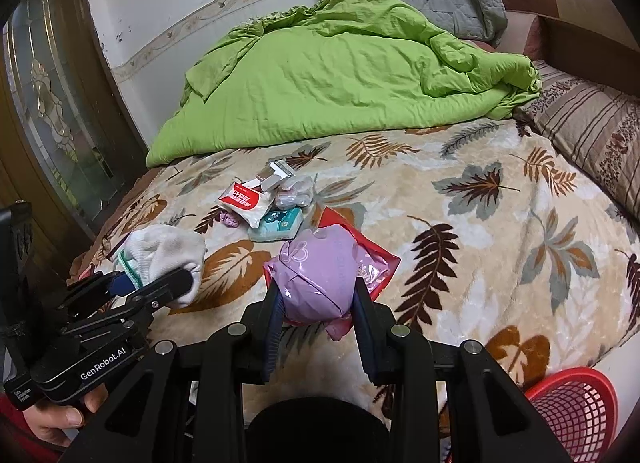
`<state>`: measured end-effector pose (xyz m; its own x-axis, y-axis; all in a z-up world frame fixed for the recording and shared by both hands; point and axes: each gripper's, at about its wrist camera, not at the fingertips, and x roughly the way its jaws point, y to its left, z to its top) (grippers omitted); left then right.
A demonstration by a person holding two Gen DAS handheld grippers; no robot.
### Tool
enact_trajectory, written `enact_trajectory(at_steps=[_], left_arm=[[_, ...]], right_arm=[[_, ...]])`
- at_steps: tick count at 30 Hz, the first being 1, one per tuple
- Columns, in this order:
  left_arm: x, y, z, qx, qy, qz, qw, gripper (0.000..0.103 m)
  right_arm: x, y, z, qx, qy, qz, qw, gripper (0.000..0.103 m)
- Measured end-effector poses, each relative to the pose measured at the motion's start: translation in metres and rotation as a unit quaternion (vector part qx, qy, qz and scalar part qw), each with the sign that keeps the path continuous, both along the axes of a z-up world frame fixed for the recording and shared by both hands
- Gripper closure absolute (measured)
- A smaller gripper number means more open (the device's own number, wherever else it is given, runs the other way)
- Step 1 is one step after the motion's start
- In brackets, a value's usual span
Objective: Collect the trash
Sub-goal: 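Grasp the purple plastic bag with the right tool while the left tool holds the sock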
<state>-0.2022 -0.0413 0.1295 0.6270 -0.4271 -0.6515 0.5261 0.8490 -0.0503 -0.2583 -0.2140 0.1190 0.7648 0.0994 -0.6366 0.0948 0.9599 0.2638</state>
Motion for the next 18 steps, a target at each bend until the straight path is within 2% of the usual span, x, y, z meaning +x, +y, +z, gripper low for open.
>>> enact_trajectory(at_steps=[18], left_arm=[[-0.0066, -0.0111, -0.0017, 0.012, -0.005, -0.011, 0.9998, 0.062]], right_arm=[[-0.0104, -0.0047, -0.0023, 0.008, 0.006, -0.006, 1.0, 0.068]])
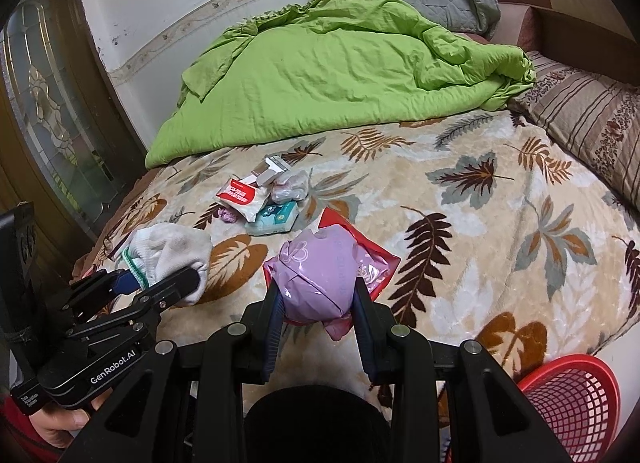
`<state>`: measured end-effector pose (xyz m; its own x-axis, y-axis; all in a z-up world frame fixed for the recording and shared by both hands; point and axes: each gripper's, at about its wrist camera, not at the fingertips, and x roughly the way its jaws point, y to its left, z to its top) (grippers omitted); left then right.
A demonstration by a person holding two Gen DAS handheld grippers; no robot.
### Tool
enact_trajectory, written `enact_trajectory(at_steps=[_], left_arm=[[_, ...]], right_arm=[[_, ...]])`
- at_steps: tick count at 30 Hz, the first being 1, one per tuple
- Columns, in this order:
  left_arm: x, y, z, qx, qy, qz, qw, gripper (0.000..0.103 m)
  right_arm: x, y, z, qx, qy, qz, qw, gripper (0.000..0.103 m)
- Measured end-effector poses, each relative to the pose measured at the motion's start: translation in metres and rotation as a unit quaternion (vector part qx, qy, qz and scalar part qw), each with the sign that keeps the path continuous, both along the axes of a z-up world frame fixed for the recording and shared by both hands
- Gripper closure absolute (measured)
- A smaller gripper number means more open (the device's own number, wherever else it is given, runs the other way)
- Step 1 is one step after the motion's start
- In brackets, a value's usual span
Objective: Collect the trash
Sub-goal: 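Grasp the purple plastic bag with the right tool while the left tool holds the sock, then move both tools over the red wastebasket and release the sock and purple bag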
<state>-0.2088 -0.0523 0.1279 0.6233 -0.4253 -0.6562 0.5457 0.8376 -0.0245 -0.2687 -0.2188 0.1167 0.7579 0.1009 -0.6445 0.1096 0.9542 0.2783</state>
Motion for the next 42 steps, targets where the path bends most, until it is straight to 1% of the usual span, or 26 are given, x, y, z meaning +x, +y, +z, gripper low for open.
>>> enact_trajectory(at_steps=[11, 15, 17, 19, 21, 22, 24, 27, 31, 32, 33, 34, 35, 36, 39, 42], left_arm=[[-0.007, -0.014, -0.001, 0.004, 0.0, -0.028, 0.9996, 0.062], [-0.016, -0.028, -0.001, 0.002, 0.002, -0.057, 0.9984, 0.062], [-0.022, -0.04, 0.001, -0.003, 0.007, -0.083, 0.9965, 0.062], [-0.029, -0.054, 0.003, -0.012, 0.019, -0.117, 0.9929, 0.062], [-0.035, -0.068, 0.003, -0.017, 0.033, -0.15, 0.988, 0.062], [-0.04, -0.08, 0.003, -0.022, 0.045, -0.176, 0.9832, 0.062], [-0.049, -0.098, 0.002, -0.023, 0.061, -0.209, 0.9757, 0.062], [-0.063, -0.131, -0.005, -0.022, 0.096, -0.265, 0.9592, 0.062], [-0.085, -0.168, -0.017, -0.012, 0.127, -0.315, 0.9405, 0.062], [-0.09, -0.176, -0.02, -0.011, 0.136, -0.326, 0.9355, 0.06], [-0.094, -0.183, -0.023, -0.009, 0.146, -0.337, 0.93, 0.053], [-0.099, -0.19, -0.025, -0.008, 0.155, -0.346, 0.9252, 0.043], [-0.102, -0.196, -0.028, -0.007, 0.16, -0.35, 0.9231, 0.04], [-0.104, -0.2, -0.028, -0.007, 0.162, -0.353, 0.9213, 0.039], [-0.107, -0.201, -0.027, -0.009, 0.162, -0.358, 0.9195, 0.039], [-0.104, -0.193, -0.023, -0.016, 0.16, -0.351, 0.9225, 0.039]], right_arm=[[-0.018, -0.017, -0.004, 0.008, 0.011, -0.023, 1.0, 0.068], [-0.034, -0.034, -0.004, 0.01, 0.017, -0.044, 0.999, 0.068], [-0.047, -0.046, -0.003, 0.008, 0.02, -0.061, 0.998, 0.068], [-0.064, -0.063, -0.001, 0.005, 0.024, -0.084, 0.996, 0.068], [-0.082, -0.079, -0.002, 0.004, 0.029, -0.109, 0.994, 0.068], [-0.095, -0.09, -0.002, 0.003, 0.033, -0.125, 0.992, 0.068], [-0.116, -0.108, -0.004, 0.006, 0.042, -0.152, 0.987, 0.067], [-0.149, -0.133, -0.008, 0.008, 0.054, -0.192, 0.98, 0.066], [-0.177, -0.156, -0.017, 0.018, 0.073, -0.222, 0.972, 0.065], [-0.182, -0.159, -0.02, 0.02, 0.076, -0.224, 0.971, 0.065], [-0.185, -0.161, -0.022, 0.021, 0.079, -0.224, 0.971, 0.062], [-0.188, -0.162, -0.025, 0.022, 0.083, -0.225, 0.97, 0.055], [-0.191, -0.165, -0.026, 0.023, 0.086, -0.23, 0.969, 0.051], [-0.194, -0.167, -0.027, 0.023, 0.086, -0.237, 0.967, 0.044], [-0.199, -0.173, -0.026, 0.03, 0.078, -0.247, 0.965, 0.044], [-0.194, -0.174, -0.024, 0.029, 0.074, -0.246, 0.966, 0.044]])
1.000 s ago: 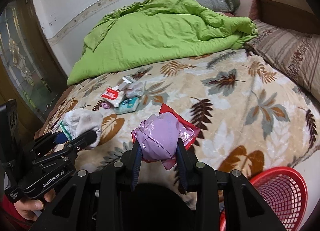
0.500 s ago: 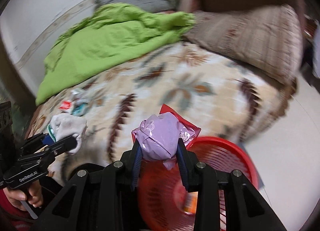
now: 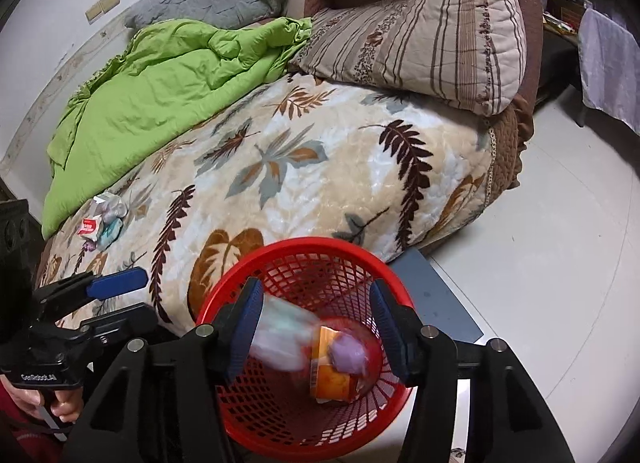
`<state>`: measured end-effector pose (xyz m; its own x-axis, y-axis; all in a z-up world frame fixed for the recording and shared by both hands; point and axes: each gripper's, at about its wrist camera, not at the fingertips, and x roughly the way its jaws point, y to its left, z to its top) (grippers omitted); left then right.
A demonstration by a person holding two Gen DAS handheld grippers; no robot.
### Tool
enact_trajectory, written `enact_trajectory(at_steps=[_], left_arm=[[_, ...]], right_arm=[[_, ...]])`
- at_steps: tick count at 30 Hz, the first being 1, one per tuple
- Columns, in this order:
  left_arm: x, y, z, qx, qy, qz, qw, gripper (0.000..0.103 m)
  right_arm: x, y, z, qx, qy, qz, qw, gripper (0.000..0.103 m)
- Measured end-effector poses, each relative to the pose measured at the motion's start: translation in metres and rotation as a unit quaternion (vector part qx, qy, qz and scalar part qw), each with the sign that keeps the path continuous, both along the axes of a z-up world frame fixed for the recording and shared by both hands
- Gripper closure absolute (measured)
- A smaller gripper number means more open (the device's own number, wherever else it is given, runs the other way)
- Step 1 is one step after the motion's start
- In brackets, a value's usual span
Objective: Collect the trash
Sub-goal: 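Move both tools over the red wastebasket and release the sock and purple bag, then return to the bed and grasp the red-and-white packet with the left tool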
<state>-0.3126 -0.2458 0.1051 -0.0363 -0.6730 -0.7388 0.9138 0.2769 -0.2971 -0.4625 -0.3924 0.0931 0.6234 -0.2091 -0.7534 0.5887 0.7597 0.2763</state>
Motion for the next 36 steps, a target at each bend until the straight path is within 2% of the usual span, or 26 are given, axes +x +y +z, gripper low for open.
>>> enact_trajectory(at_steps=[3, 8, 12, 18, 21, 24, 30, 36], left_arm=[[0.005, 0.012, 0.004, -0.007, -0.01, 0.021, 0.9997, 0.038], [0.029, 0.044, 0.013, -0.009, -0.039, 0.081, 0.9959, 0.038], [0.055, 0.078, 0.019, -0.014, -0.04, 0.136, 0.9897, 0.037], [0.097, 0.133, 0.02, -0.019, -0.036, 0.219, 0.9748, 0.036], [0.122, 0.163, 0.018, -0.019, -0.025, 0.267, 0.9633, 0.036], [0.149, 0.19, 0.014, -0.014, -0.015, 0.317, 0.9482, 0.036], [0.207, 0.236, 0.005, -0.004, -0.021, 0.414, 0.91, 0.036], [0.267, 0.251, -0.015, -0.017, 0.036, 0.471, 0.881, 0.036]], right_arm=[[0.013, 0.006, 0.002, 0.002, -0.008, 0.015, 1.0, 0.044], [0.049, 0.028, 0.003, 0.006, -0.017, 0.059, 0.998, 0.044], [0.084, 0.051, 0.003, 0.017, -0.022, 0.103, 0.994, 0.044], [0.134, 0.09, 0.006, 0.013, -0.028, 0.166, 0.986, 0.044], [0.155, 0.107, 0.008, 0.005, -0.029, 0.19, 0.981, 0.044], [0.174, 0.121, 0.009, 0.001, -0.027, 0.213, 0.977, 0.043], [0.214, 0.148, 0.019, -0.017, -0.036, 0.254, 0.966, 0.043], [0.235, 0.163, 0.025, -0.018, -0.048, 0.281, 0.958, 0.043]])
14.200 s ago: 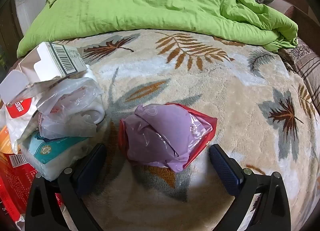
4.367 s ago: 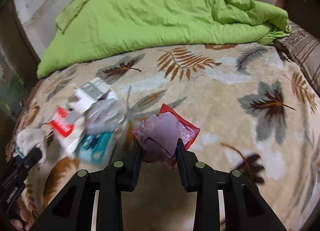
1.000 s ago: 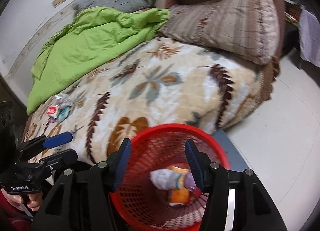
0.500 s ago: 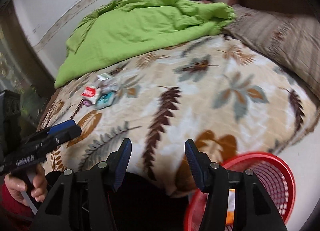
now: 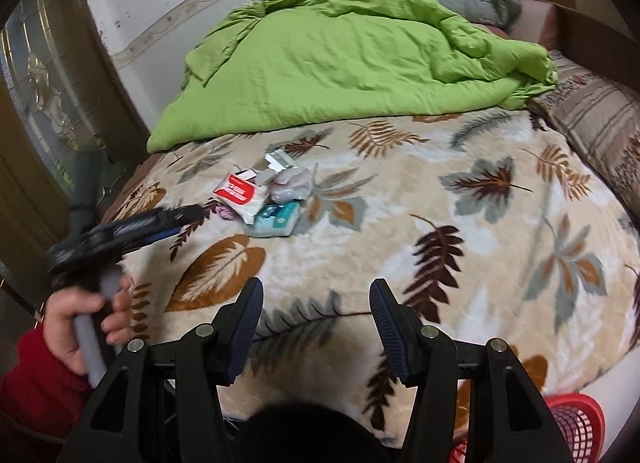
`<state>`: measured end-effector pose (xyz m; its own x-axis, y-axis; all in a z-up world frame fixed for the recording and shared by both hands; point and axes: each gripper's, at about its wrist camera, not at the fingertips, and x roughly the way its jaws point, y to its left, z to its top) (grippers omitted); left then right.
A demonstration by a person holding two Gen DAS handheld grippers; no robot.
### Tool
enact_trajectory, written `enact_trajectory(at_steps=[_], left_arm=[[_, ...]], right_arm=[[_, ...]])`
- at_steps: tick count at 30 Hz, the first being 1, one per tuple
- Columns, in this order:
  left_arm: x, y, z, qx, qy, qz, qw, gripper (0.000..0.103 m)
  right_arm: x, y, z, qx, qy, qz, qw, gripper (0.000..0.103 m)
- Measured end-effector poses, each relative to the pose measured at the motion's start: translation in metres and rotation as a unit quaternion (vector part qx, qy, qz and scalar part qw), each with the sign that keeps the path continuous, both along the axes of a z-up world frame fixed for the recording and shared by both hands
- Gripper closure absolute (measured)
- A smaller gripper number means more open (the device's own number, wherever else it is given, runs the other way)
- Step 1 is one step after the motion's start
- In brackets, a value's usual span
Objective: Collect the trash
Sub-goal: 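Return to the bed and grasp the red-and-white packet with the left tool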
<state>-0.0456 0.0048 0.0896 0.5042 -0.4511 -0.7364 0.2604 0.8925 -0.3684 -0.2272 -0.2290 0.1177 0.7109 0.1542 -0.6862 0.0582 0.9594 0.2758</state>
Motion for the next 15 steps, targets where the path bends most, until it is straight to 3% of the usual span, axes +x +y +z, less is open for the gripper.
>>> enact_trajectory(at_steps=[4, 6, 10, 11, 12, 15], left_arm=[[0.034, -0.003, -0.023, -0.034, 0.04, 0.029, 0.9982, 0.036], [0.051, -0.005, -0.036, -0.069, 0.061, 0.037, 0.9951, 0.036], [0.071, -0.015, -0.049, -0.078, 0.057, 0.04, 0.9946, 0.036], [0.075, -0.018, -0.052, -0.084, 0.057, 0.039, 0.9941, 0.041], [0.079, -0.021, -0.055, -0.093, 0.06, 0.032, 0.9933, 0.053], [0.08, -0.027, -0.051, -0.081, 0.044, 0.02, 0.9956, 0.056]], right_arm=[[0.01, -0.001, -0.005, 0.005, 0.006, 0.004, 1.0, 0.043], [0.014, -0.003, -0.007, 0.003, 0.007, 0.006, 1.0, 0.043], [0.028, -0.009, -0.006, 0.004, 0.009, 0.008, 1.0, 0.043], [0.032, -0.01, -0.005, 0.003, 0.009, 0.009, 1.0, 0.043], [0.038, -0.009, -0.004, 0.002, 0.008, 0.011, 1.0, 0.043], [0.053, -0.007, 0.001, 0.003, 0.005, 0.021, 1.0, 0.043]])
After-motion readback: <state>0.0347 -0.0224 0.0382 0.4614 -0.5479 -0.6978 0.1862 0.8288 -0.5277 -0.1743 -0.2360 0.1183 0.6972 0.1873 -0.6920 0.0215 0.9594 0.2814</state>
